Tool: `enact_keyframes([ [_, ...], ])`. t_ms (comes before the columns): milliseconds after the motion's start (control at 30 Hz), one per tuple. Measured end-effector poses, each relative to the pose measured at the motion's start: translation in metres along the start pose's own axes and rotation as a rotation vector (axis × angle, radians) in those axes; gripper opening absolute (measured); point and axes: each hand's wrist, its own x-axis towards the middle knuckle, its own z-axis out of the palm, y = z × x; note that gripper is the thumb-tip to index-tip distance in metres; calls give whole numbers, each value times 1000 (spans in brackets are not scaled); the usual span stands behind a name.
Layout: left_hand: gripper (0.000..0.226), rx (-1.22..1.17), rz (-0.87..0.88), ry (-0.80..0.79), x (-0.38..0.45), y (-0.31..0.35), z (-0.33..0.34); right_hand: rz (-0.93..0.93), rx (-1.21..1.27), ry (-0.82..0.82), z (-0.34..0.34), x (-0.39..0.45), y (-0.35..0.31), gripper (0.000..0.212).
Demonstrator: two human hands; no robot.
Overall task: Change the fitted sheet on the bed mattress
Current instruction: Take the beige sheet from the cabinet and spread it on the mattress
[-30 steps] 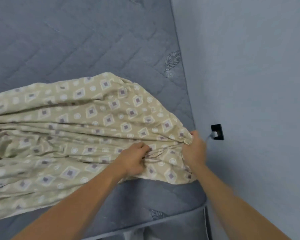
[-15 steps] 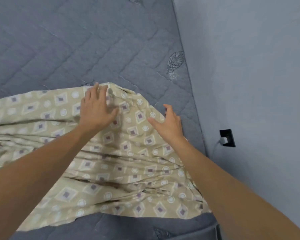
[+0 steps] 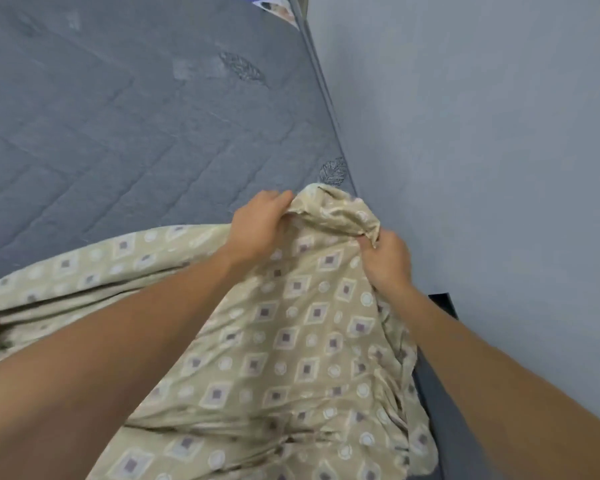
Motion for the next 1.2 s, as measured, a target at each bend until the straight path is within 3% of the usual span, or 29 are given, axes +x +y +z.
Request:
enact_keyframes([
  [33, 16, -44, 55, 34, 18, 20, -1, 26, -27, 86, -16, 8, 5, 28],
  [100, 44, -105, 109, 41, 44, 44, 2, 59, -93, 218, -38, 19, 16, 26],
  [167, 68, -50, 77, -15, 49, 45, 5, 74, -171, 214, -44, 21, 26, 22],
  [300, 60, 144, -127, -164, -9, -11, 10, -26, -350, 69, -15, -5, 27, 61],
  [367, 55, 214, -222, -210, -60, -53, 7, -134, -335, -85, 15, -29, 16, 70],
  [500, 46, 237, -448, -187, -181, -132, -5, -318, -369, -462, 96, -95, -17, 71],
  [700, 69, 270, -765, -283, -375, -207, -40, -570, -470, -667, 206, -241, -91, 75],
  [833, 67, 268, -917, -266, -483, -245, -66, -693, -420, -849, 259, -325, -137, 70],
  [1000, 63, 251, -945, -242, -583, -298, -85, -793, -480, -944, 300, -396, -183, 65],
  [1100, 46, 252, -880, -112, -621, -326, -94, -830, -505, -853, 324, -416, -205, 46],
  [1200, 27, 286, -845, -52, -645, -357, -106, -878, -499, -782, 351, -433, -233, 46],
])
